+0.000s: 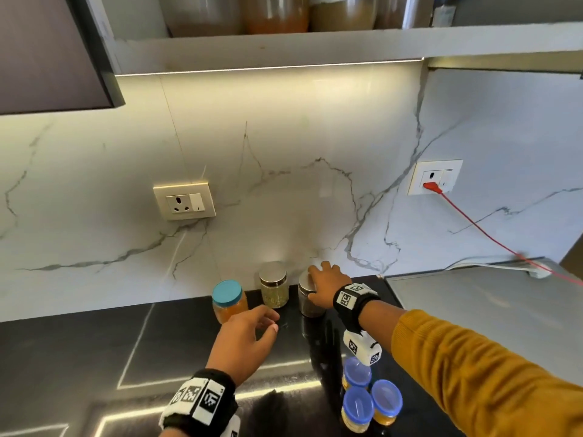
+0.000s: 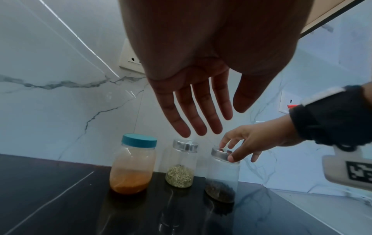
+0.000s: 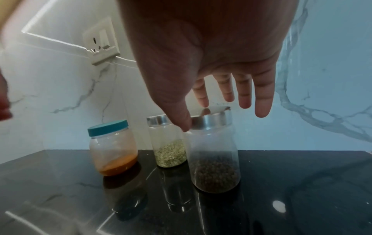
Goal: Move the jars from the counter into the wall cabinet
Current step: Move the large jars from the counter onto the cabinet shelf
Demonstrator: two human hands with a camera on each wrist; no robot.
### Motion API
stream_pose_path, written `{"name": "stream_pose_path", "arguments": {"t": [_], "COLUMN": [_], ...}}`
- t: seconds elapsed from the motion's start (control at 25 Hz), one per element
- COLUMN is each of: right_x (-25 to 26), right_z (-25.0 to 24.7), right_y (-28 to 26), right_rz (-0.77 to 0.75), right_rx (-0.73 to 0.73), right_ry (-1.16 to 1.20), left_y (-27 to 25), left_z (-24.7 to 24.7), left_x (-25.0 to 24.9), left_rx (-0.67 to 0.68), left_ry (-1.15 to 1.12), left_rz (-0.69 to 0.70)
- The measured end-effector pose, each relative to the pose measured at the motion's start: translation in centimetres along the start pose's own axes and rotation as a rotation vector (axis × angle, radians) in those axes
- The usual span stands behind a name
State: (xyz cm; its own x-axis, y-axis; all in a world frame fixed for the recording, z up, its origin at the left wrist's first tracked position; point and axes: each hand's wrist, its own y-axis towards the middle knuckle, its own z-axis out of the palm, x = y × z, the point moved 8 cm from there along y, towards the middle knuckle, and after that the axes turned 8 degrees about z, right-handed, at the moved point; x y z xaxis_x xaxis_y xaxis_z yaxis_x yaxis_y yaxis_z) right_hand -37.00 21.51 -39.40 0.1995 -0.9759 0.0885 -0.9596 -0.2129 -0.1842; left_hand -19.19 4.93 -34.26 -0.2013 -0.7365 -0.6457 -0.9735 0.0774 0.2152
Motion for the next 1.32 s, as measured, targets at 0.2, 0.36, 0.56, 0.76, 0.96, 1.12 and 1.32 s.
{"name": "stream_pose_path", "arguments": {"t": [0.2, 0.36, 0.56, 0.76, 0.96, 1.12, 1.32], "right_x": [0.2, 0.3, 1.7, 4.7, 7.6, 9.2, 8.7], "right_z": [1.6, 0.9, -3.5, -8.0, -10.1, -9.3, -6.9], "right_y": [2.1, 1.2, -3.5, -10.6, -15.5, -15.4, -9.6], "right_rz": [0.012, 0.007, -0.105, -0.309, -0.479, -0.537, -0.432], "right_rx": [0.009, -0.065, -0.237, -0.359, -0.375, -0.294, -0.230], "right_ry": [0.119, 0.169, 0.272, 0.472, 0.621, 0.661, 0.615], "left_y": [0.0, 0.0, -0.2, 0.0, -0.7, -1.9, -3.8], "left_z": [-0.3, -0.5, -1.3, -2.1, -3.6, -4.7, -4.6], "left_x": [1.0, 1.2, 1.0, -0.4, -2.2, -0.7, 2.2], "left_rx": [-0.018, -0.023, -0.069, -0.123, -0.167, -0.215, -0.236], "left_ry": [-0.022, -0.036, -0.040, -0.079, -0.181, -0.228, -0.221], "left_rz": [-0.024, -0.035, -0.026, 0.016, 0.072, 0.040, -0.035]}}
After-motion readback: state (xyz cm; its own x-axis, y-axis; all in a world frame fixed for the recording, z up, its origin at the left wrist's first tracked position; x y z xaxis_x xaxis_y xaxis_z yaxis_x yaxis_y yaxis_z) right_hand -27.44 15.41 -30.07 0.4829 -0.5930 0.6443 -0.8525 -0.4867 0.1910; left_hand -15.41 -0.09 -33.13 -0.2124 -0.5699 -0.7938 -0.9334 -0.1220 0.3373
